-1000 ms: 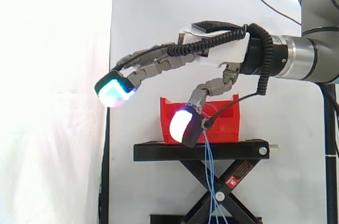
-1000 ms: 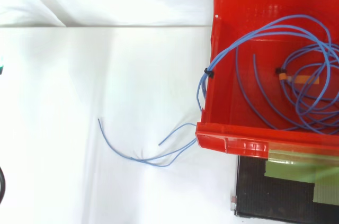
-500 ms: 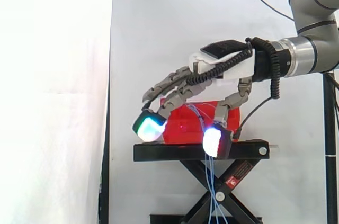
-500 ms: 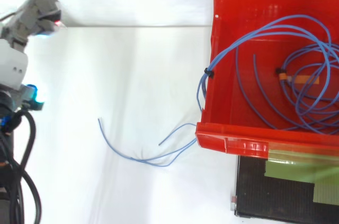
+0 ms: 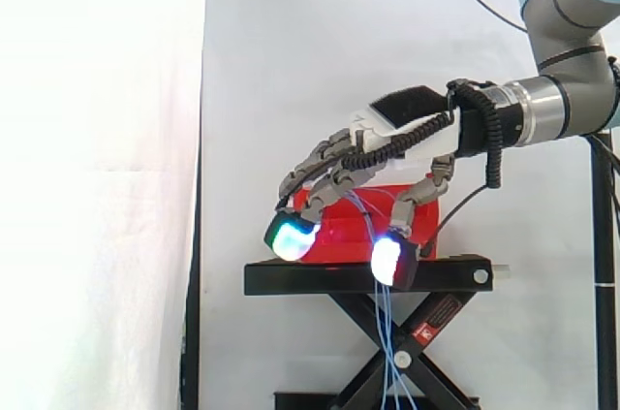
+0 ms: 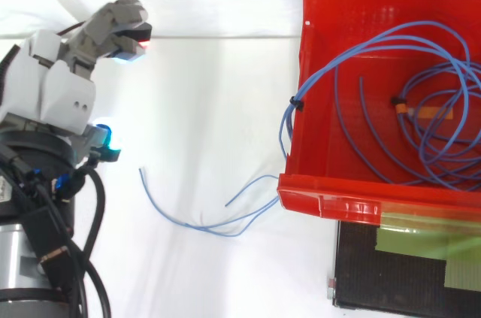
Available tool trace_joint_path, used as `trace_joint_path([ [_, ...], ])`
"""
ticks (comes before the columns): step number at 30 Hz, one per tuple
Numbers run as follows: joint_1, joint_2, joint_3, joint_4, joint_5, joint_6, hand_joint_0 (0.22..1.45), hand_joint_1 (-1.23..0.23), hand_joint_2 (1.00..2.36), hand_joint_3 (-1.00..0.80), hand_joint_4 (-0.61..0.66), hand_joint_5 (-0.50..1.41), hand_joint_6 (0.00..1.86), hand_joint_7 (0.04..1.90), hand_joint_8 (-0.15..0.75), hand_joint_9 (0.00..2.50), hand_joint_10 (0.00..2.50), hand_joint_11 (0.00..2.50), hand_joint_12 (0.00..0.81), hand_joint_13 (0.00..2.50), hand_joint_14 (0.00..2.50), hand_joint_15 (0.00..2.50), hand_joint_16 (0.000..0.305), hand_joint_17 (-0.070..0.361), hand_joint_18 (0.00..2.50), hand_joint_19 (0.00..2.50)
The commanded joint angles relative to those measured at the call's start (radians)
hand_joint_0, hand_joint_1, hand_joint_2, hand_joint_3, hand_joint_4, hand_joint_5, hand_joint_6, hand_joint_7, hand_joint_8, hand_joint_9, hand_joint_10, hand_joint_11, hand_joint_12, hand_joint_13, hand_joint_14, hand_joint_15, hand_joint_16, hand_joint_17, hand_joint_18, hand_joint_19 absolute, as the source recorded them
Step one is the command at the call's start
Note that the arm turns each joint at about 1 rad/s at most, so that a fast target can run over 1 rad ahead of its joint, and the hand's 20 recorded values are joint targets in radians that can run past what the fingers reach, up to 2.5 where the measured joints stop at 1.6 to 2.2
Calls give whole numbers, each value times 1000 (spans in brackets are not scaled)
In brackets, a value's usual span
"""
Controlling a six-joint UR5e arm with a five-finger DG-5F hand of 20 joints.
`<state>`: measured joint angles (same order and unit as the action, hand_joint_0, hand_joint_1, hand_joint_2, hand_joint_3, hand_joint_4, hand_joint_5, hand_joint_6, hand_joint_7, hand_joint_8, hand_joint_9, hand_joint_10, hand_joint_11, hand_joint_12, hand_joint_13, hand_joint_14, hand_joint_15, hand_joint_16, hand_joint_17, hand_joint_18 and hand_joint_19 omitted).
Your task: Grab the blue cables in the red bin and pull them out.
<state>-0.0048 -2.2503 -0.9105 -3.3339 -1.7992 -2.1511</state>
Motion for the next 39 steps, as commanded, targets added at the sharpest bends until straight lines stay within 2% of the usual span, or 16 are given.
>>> trace_joint_path([
  [1,-12,0,-5,4,-3,-25,793,-833,1000,-1000,340,539,14,531,282,745,21,712,344,435,14,374,48,108,424,574],
  [5,-18,0,-45,5,-5,-60,794,-837,1000,-1000,341,563,14,563,282,758,23,730,343,444,14,387,48,108,438,575],
  [8,-24,0,-76,33,-5,-117,796,-841,1000,-1000,342,589,14,578,285,761,24,752,342,446,14,388,48,108,439,583],
  [13,-29,0,-103,45,-5,-158,799,-840,1000,-1000,345,607,14,579,290,803,24,791,339,449,14,388,48,107,440,582],
  [17,-37,0,-100,27,-17,-172,800,-840,1000,-1000,356,614,15,579,290,808,25,794,338,449,14,391,48,107,441,583],
  [19,-44,0,-91,-1,-40,-186,799,-839,1000,-1000,370,622,14,583,292,816,26,807,338,450,15,395,47,107,444,582],
  [21,-52,0,-77,-33,-65,-261,800,-838,1000,-1000,366,624,15,584,295,821,26,820,338,451,15,395,47,107,444,582],
  [23,-55,0,-73,-52,-71,-290,802,-837,1000,-1000,366,628,14,586,295,824,26,824,337,451,14,392,47,106,445,582],
  [24,-63,0,-59,-91,-75,-344,801,-837,1000,-1000,366,630,15,583,292,826,23,825,337,451,14,395,47,106,446,581],
  [27,-66,0,-48,-105,-75,-365,802,-837,1000,-1000,366,634,15,586,295,827,23,835,338,451,15,396,47,106,446,581],
  [28,-72,0,-33,-119,-75,-401,803,-837,1000,-1000,360,635,16,585,297,827,25,838,338,451,15,396,47,106,445,580],
  [32,-75,0,-33,-118,-71,-434,803,-837,1000,-1000,374,645,15,580,296,830,25,839,337,452,15,396,47,106,447,590],
  [39,-80,0,-33,-110,-55,-436,805,-834,1000,-1000,378,670,17,570,299,846,26,852,337,453,15,400,47,106,444,582],
])
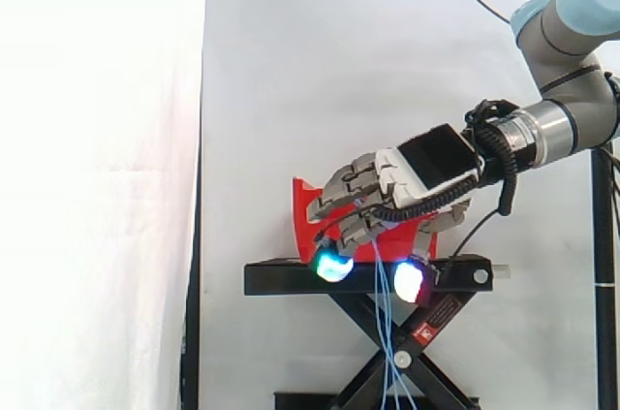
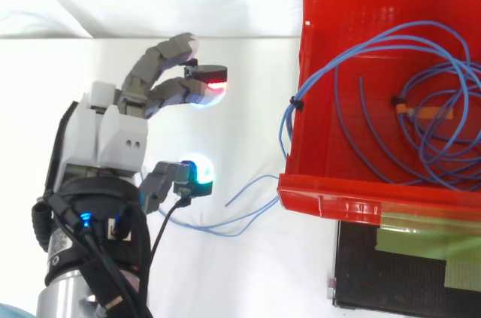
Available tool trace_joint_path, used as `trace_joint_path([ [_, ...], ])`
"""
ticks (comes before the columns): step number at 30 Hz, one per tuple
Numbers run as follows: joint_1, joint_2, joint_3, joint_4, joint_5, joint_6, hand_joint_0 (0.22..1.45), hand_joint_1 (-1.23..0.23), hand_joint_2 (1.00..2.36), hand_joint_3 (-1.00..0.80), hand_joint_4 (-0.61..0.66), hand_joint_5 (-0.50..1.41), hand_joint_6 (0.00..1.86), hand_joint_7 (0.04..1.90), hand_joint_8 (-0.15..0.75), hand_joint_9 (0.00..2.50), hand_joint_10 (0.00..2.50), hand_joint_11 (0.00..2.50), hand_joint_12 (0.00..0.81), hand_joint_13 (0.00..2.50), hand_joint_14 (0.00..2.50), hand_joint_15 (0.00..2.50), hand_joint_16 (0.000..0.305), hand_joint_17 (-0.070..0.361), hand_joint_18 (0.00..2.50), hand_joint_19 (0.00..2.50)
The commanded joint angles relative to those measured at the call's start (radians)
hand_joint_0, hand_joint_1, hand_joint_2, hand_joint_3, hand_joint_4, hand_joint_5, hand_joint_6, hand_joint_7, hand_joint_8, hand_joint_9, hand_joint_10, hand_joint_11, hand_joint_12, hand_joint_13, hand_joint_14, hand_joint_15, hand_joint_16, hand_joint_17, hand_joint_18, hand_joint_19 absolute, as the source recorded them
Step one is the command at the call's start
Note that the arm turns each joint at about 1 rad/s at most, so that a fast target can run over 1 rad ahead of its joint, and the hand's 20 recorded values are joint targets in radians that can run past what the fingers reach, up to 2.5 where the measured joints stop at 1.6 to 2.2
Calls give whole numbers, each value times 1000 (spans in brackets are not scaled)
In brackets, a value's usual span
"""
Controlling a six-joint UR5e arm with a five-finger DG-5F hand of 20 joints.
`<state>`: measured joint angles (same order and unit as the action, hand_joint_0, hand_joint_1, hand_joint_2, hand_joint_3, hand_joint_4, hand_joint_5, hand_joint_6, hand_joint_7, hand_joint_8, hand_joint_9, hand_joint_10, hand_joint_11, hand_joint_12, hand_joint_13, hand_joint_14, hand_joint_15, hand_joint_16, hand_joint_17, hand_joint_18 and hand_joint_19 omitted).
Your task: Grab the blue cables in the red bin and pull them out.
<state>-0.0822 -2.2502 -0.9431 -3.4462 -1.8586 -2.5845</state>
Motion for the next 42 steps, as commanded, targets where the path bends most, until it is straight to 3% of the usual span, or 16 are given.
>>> trace_joint_path([
  [1,-2,0,0,5,4,-4,805,-834,1000,-1000,378,670,17,570,298,847,26,862,337,453,16,396,47,106,443,590],
  [10,-14,0,-31,30,4,-4,807,-831,1000,-1000,380,715,17,553,303,872,26,869,336,454,15,395,47,105,442,591],
  [14,-27,0,-57,73,3,-4,808,-830,1000,-1000,372,733,18,539,309,884,27,884,336,456,17,395,47,105,443,588],
  [18,-36,0,-57,101,3,-6,809,-829,1000,-1000,345,748,17,523,313,904,29,884,336,455,16,398,47,105,443,589],
  [30,-57,0,-57,93,4,-76,812,-823,1000,-1000,344,773,16,503,321,906,28,843,334,459,15,404,47,105,444,589],
  [35,-60,0,-57,53,4,-118,811,-821,1000,-1000,348,783,15,498,319,902,28,834,333,460,15,404,47,105,442,589],
  [42,-65,0,-57,47,4,-141,811,-819,1000,-1000,352,798,16,491,321,900,27,807,334,464,15,409,47,105,444,597],
])
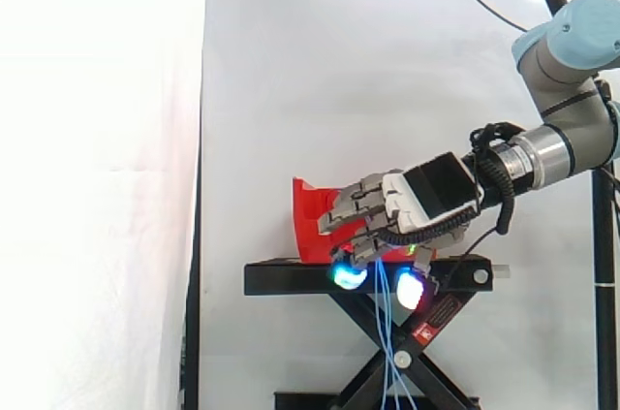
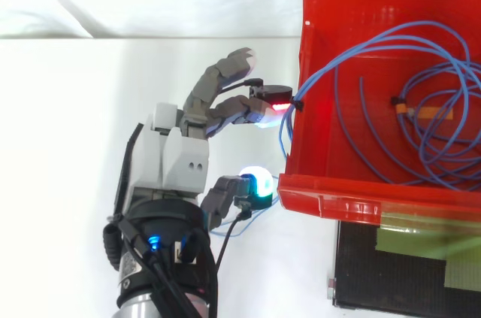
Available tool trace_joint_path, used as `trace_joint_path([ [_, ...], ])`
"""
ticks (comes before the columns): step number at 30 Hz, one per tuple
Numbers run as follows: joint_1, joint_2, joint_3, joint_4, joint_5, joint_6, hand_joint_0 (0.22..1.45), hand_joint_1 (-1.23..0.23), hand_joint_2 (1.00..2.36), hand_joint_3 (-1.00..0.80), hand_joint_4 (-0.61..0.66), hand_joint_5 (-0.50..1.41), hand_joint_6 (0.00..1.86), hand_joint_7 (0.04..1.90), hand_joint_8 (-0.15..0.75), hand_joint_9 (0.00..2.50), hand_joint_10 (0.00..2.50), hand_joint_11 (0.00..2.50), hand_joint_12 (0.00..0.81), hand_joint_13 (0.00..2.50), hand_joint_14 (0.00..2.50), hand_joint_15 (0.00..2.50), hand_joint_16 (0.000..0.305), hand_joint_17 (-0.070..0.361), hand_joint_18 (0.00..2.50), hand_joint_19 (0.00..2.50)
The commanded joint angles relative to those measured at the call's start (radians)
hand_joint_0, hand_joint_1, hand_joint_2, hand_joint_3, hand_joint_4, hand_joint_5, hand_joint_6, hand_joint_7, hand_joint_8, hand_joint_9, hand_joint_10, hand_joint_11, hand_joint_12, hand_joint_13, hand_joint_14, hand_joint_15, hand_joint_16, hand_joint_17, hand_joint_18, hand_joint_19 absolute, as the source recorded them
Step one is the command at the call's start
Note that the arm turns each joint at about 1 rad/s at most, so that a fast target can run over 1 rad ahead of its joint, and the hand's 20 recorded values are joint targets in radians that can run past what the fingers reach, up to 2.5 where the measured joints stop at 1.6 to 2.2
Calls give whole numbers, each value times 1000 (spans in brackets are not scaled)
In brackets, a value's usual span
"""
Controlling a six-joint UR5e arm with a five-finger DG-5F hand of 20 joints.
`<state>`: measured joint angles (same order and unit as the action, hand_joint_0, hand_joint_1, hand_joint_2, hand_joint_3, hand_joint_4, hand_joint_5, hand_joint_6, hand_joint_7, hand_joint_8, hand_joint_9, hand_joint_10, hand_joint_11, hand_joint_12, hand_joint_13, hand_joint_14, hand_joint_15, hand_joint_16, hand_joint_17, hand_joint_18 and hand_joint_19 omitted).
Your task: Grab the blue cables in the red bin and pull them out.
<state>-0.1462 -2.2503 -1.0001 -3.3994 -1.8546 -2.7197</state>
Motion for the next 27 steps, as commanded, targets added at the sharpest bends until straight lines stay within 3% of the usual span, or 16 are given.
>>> trace_joint_path([
  [1,-1,0,0,0,0,-5,810,-818,1000,-1000,348,799,16,494,321,900,27,814,333,465,15,406,47,105,444,597],
  [27,-3,0,21,6,-5,-64,819,-821,1000,-1000,314,833,16,484,319,930,28,814,329,499,17,414,46,104,456,598],
])
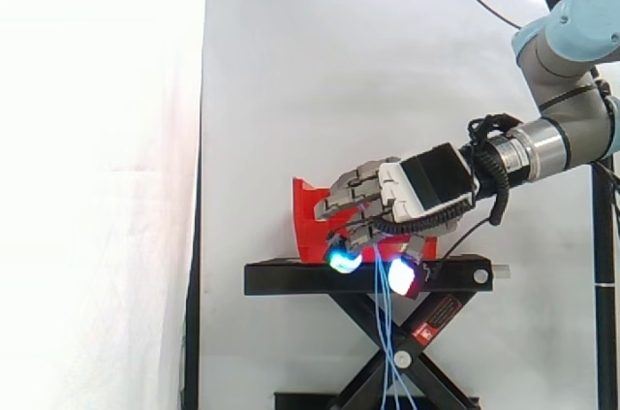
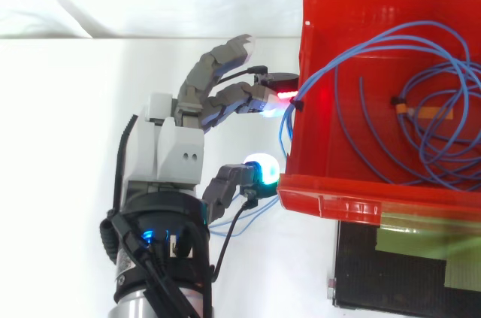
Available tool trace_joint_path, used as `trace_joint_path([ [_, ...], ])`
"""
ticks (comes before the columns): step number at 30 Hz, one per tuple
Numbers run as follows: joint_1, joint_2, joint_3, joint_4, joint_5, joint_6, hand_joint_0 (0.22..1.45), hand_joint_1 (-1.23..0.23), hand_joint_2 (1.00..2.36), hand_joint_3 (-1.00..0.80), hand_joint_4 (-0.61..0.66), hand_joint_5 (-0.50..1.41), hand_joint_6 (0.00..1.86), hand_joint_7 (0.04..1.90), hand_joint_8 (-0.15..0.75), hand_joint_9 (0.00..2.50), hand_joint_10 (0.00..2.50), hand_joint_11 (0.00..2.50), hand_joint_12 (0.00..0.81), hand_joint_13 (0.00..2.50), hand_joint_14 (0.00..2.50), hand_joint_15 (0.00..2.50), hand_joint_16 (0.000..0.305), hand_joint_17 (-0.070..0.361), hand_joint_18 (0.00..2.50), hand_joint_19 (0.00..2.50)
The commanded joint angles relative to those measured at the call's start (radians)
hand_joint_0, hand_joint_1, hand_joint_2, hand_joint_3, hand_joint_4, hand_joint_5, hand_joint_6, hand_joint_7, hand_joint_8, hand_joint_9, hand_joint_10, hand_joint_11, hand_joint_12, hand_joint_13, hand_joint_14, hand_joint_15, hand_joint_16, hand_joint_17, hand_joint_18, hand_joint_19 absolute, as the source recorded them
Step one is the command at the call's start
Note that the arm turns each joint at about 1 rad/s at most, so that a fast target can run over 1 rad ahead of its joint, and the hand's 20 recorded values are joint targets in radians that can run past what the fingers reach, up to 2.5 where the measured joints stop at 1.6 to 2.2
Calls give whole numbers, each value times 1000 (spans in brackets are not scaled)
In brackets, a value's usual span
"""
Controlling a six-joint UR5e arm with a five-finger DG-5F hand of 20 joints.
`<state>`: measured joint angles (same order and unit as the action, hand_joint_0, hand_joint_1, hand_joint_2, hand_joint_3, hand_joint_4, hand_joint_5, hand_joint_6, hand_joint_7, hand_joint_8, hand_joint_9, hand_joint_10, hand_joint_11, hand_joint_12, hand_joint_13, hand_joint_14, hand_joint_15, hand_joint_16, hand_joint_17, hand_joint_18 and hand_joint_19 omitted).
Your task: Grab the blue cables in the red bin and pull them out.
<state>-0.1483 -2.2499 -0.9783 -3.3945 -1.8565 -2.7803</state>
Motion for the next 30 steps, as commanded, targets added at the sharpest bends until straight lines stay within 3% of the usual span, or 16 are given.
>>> trace_joint_path([
  [1,-1,1,1,1,-3,-5,819,-822,1000,-1000,319,834,15,485,318,931,28,807,330,500,15,415,46,104,456,587],
  [14,-1,0,0,11,-6,-48,822,-828,1000,-1000,317,828,16,476,318,927,28,799,329,502,15,415,46,103,461,596],
  [30,-2,0,0,-37,-7,-100,821,-828,1000,-1000,315,843,16,480,319,915,29,787,330,505,15,412,46,103,463,595],
])
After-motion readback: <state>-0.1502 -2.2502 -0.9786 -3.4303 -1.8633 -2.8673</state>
